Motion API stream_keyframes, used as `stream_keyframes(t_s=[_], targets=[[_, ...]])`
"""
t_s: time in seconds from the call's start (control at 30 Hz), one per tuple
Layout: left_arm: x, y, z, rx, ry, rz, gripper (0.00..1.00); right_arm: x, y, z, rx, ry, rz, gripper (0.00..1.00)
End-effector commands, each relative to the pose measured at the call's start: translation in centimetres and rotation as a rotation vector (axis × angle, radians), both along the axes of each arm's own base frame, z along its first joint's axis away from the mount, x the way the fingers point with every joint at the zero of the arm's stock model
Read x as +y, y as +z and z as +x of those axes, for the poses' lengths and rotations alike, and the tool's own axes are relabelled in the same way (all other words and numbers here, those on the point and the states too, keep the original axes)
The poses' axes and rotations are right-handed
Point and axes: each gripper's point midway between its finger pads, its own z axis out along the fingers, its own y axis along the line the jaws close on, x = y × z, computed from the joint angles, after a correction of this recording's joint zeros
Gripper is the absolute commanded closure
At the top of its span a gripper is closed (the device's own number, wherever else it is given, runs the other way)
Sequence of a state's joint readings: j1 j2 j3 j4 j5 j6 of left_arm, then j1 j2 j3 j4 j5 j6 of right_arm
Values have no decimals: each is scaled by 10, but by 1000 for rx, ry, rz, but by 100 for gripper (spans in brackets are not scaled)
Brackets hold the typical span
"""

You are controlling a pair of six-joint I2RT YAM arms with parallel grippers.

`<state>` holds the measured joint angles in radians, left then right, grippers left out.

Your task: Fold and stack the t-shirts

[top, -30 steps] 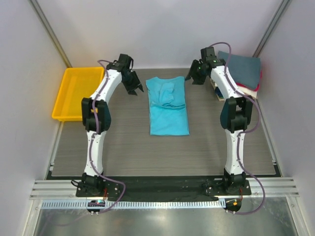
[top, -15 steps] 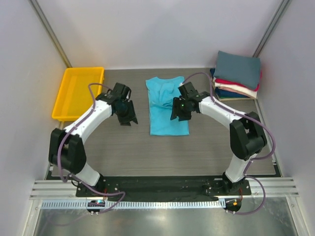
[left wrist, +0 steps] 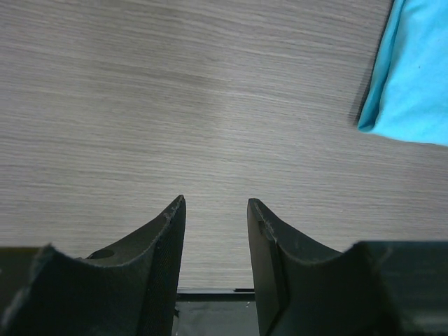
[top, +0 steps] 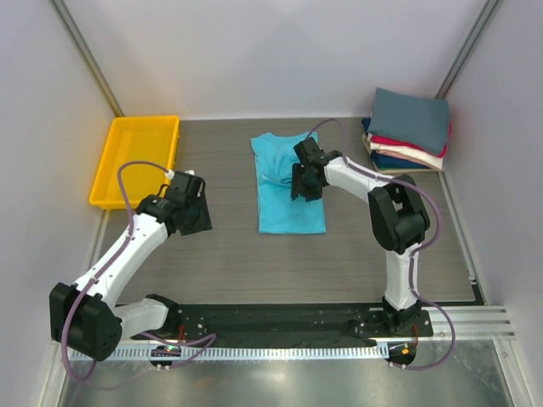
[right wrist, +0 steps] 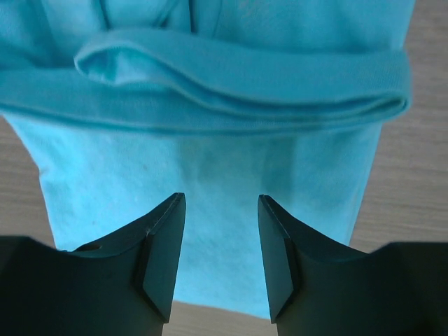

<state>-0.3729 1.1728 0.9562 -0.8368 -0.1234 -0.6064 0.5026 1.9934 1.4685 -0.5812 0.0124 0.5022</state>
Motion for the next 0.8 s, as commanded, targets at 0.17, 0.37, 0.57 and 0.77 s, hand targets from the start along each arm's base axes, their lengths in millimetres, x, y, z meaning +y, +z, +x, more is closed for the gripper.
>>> stream_keyframes(t_s=[0.17, 0.37, 0.57, 0.77], targets=[[5, 7, 11, -50, -9, 32, 59, -2, 23, 62, -107, -19, -122, 49], [1, 7, 11, -50, -19, 15, 59, -4, 69, 158, -287, -71, -142, 48], [-24, 9, 8, -58, -52, -117, 57, -18, 160, 154, -436, -89, -50, 46], [-73, -1, 10, -51, -106, -311, 54, -33, 100, 45, -259, -80, 61, 45]])
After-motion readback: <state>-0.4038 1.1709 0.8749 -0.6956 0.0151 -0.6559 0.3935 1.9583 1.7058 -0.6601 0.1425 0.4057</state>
